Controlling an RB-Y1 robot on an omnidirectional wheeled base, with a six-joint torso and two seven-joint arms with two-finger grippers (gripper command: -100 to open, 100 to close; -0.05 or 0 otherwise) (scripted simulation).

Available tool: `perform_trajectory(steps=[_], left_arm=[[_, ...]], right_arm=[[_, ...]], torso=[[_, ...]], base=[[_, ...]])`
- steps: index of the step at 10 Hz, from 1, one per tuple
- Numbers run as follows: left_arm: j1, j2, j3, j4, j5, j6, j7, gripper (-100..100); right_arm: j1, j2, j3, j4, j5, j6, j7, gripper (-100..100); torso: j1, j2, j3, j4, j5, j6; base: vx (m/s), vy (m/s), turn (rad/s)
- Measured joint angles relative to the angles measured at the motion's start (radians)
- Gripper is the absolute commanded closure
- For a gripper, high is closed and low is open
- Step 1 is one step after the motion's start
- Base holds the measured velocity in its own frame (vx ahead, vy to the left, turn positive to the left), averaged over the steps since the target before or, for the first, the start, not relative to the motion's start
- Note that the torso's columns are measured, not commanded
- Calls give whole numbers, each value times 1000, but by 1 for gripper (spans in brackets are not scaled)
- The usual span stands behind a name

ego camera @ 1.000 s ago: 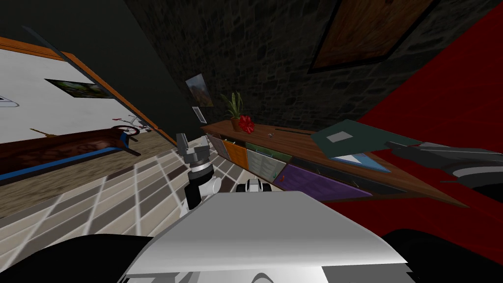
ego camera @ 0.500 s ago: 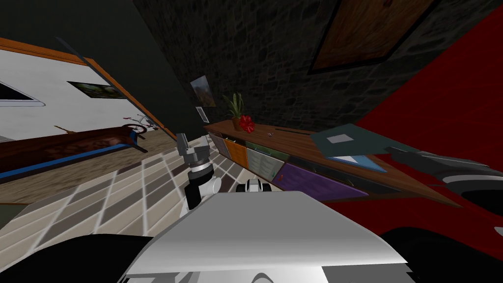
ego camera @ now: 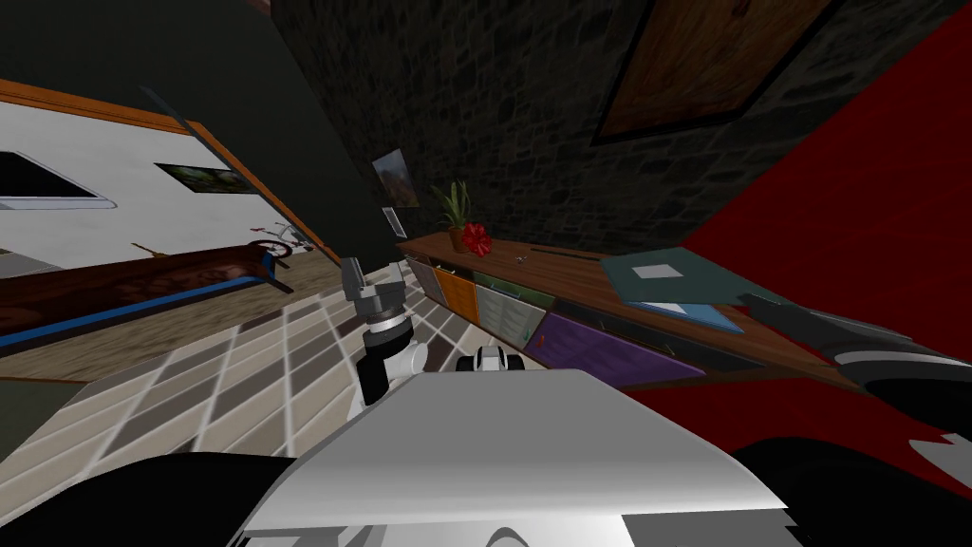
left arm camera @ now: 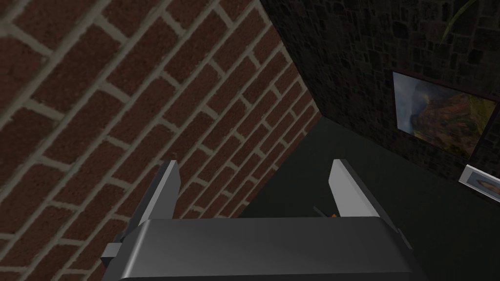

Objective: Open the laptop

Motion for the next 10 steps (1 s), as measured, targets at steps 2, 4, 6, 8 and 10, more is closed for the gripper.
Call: perform_trajectory(steps=[2, 4, 6, 8, 10], left_arm=[[0, 0, 0, 0, 0, 0, 0, 0], [0, 0, 0, 0, 0, 0, 0, 0], [0, 0, 0, 0, 0, 0, 0, 0], [0, 0, 0, 0, 0, 0, 0, 0], [0, 0, 0, 0, 0, 0, 0, 0]], right_arm=[[44, -23, -30, -33, -17, 17, -24, -100], [89, -66, -63, -59, -38, 39, -55, -100], [137, -101, -97, -86, -58, 56, -85, -100], [162, -120, -117, -95, -69, 61, -103, 0], [162, -120, -117, -95, -69, 61, -103, 0]], torso=[[2, 4, 0, 5, 9, 6], [2, 8, 3, 7, 10, 6], [1, 10, 4, 8, 10, 7], [0, 9, 4, 8, 9, 7], [1, 9, 3, 7, 10, 7]], base=[[28, -6, -101], [32, -3, -57], [20, -5, -76], [3, -1, -4], [0, 0, 0]])
